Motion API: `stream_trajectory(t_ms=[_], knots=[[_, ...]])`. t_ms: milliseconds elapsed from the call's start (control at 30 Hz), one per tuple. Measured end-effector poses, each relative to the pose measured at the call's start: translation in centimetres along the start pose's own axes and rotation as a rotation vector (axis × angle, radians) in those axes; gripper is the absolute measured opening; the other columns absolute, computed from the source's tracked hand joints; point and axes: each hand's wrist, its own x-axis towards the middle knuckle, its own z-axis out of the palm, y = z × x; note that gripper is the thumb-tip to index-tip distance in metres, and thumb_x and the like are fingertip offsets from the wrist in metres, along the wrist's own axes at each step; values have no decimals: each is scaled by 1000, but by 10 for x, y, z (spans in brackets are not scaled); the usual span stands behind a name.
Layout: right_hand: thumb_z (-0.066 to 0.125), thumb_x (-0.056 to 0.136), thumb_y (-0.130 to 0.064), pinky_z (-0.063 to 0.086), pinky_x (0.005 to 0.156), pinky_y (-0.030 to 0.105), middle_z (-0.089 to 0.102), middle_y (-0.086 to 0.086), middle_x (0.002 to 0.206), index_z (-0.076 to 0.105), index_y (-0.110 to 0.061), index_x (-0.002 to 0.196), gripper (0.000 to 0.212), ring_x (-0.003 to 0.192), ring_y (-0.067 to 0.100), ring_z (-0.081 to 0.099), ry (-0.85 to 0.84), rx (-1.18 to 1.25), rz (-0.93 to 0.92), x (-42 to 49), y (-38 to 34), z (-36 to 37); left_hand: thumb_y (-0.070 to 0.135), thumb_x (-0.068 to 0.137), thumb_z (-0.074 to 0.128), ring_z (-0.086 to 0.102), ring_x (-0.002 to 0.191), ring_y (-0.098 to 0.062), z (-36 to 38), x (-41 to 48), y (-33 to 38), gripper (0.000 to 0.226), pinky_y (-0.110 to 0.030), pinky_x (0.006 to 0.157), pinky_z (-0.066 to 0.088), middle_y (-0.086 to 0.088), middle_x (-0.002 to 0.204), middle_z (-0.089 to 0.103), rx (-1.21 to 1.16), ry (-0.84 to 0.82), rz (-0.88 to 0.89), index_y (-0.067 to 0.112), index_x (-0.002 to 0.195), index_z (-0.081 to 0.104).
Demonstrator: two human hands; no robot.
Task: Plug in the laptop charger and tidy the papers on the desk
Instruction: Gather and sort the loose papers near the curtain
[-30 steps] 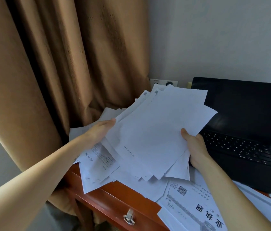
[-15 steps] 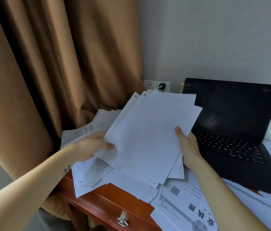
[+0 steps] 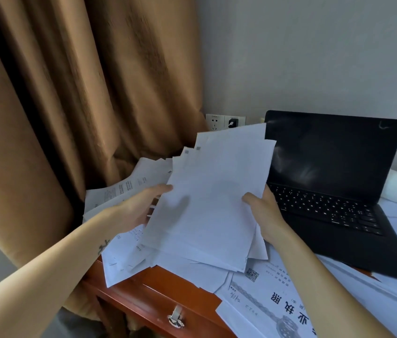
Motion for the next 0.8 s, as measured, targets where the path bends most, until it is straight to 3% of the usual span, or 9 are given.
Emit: stream_trajectory(t_ms=[100,200,333,433,500,633,800], knots=[[55,93,0,54,83,30,73,-4,113,62,-23,126,41,104,15,69,16,67,7,0,-2,-1,36,90,80,66,111,-18,15,-4,3,43,-37,97,52,6,124,66,117,69,114,32,124,54],[59,96,-5,55,83,26,74,-8,113,63,-24,126,35,104,11,70,-10,96,-17,-2,-4,-1,17,93,78,72,104,-26,20,-2,5,38,-39,84,60,-3,118,71,25,164,118,23,124,56],[56,102,-10,53,81,11,69,-15,122,56,-27,136,38,107,-3,66,-48,36,-130,-8,-7,8,7,97,69,75,99,-28,22,-5,5,28,-45,86,62,-7,114,76,-2,242,187,18,123,66],[53,100,-8,51,80,12,61,-11,129,42,-24,142,46,111,-1,62,-33,-31,-175,-10,-12,17,4,99,62,74,95,-24,27,-15,9,30,-37,74,61,-3,109,75,-37,336,318,23,123,64],[51,98,-4,49,77,15,58,-7,125,37,-21,135,44,110,6,61,-24,-38,-173,-11,-21,22,1,99,59,72,92,-18,28,-23,14,31,-30,69,58,2,106,73,-50,414,418,24,120,64],[57,97,-2,54,81,20,62,-4,118,45,-21,123,34,104,8,65,45,-61,-314,-8,-51,29,-3,98,58,67,85,-1,21,-38,31,34,-15,66,53,10,100,71,-125,522,603,30,100,62],[52,101,-6,53,91,21,64,-5,116,49,-17,123,25,107,7,64,65,-60,-392,-11,-66,44,2,99,59,66,90,3,14,-47,40,27,-14,70,52,13,105,70,-180,515,640,25,112,61]])
